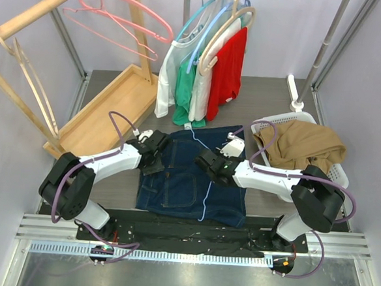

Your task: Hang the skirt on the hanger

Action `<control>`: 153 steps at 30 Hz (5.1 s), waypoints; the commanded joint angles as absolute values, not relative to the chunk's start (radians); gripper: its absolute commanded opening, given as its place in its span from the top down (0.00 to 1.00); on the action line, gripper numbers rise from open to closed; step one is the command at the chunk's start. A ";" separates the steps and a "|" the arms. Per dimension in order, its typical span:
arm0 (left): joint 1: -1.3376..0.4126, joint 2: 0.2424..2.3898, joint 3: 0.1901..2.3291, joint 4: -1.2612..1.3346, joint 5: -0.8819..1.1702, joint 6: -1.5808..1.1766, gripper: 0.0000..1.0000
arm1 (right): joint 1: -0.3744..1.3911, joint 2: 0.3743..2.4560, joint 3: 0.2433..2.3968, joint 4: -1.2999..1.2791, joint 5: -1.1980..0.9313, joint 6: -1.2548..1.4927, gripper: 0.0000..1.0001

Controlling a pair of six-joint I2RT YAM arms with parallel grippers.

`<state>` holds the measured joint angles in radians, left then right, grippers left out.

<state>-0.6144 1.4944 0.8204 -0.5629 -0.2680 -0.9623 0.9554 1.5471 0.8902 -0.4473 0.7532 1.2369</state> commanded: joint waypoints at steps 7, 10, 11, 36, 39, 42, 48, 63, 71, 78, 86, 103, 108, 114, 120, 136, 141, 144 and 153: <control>-0.612 1.496 0.779 -0.520 -0.221 -0.954 0.68 | 0.942 1.471 0.839 -0.577 0.903 1.364 0.99; -0.611 1.482 0.779 -0.528 -0.230 -0.954 0.68 | 0.946 1.427 0.830 -0.577 0.919 1.330 0.99; -0.612 1.471 0.779 -0.534 -0.232 -0.953 0.69 | 0.948 1.414 0.833 -0.574 0.923 1.319 0.99; -0.612 1.462 0.787 -0.529 -0.235 -0.939 0.71 | 1.037 1.508 0.837 0.058 0.541 0.790 0.99; -0.611 1.454 0.781 -0.531 -0.236 -0.939 0.71 | 1.040 1.522 0.874 -0.027 0.604 0.819 0.99; -0.612 1.448 0.778 -0.529 -0.238 -0.939 0.71 | 1.043 1.513 0.885 -0.051 0.627 0.818 0.99; -0.612 1.442 0.793 -0.552 -0.255 -0.931 0.69 | 1.043 1.488 0.923 -0.115 0.640 0.785 0.99; -0.612 1.376 0.957 -0.670 -0.305 -0.861 0.24 | 1.060 1.410 1.038 -0.184 0.597 0.692 0.99; -0.612 1.295 1.170 -0.807 -0.353 -0.805 0.06 | 1.077 1.315 1.167 -0.268 0.578 0.617 0.99; -0.611 1.256 1.282 -0.842 -0.348 -0.707 0.05 | 1.077 1.240 1.356 -0.488 0.514 0.470 0.99; -0.611 1.195 1.385 -0.822 -0.203 -0.563 0.06 | 1.071 1.235 1.549 -0.676 0.478 0.347 0.99; -0.698 0.919 1.115 -0.382 0.362 -0.569 0.10 | 1.069 1.523 1.942 -0.721 0.362 0.339 0.99; -0.748 0.914 1.069 -0.296 0.358 -0.603 0.11 | 1.071 1.578 1.983 -0.710 0.315 0.337 0.99; -0.798 0.931 1.028 -0.252 0.264 -0.618 0.16 | 1.069 1.601 2.006 -0.687 0.279 0.363 0.99; -0.824 0.916 0.997 -0.184 0.158 -0.640 0.39 | 1.069 1.614 2.013 -0.675 0.271 0.399 0.99; -0.830 0.908 1.006 -0.212 0.072 -0.615 1.00 | 1.068 1.683 2.086 -0.653 0.249 0.434 0.99; -0.830 0.864 1.025 -0.261 -0.024 -0.617 1.00 | 1.066 1.678 2.075 -0.640 0.252 0.431 0.86; -0.831 0.845 1.040 -0.276 -0.075 -0.621 1.00 | 1.065 1.674 2.069 -0.640 0.252 0.425 0.62; -0.830 0.865 1.140 -0.333 -0.211 -0.627 1.00 | 1.065 1.585 1.993 -0.615 0.276 0.410 0.31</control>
<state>-0.8253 0.8703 1.0382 -0.4122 -0.0998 -0.6701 1.0569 1.6707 2.0190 -0.6815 0.2691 0.4179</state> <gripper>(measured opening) 0.042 0.685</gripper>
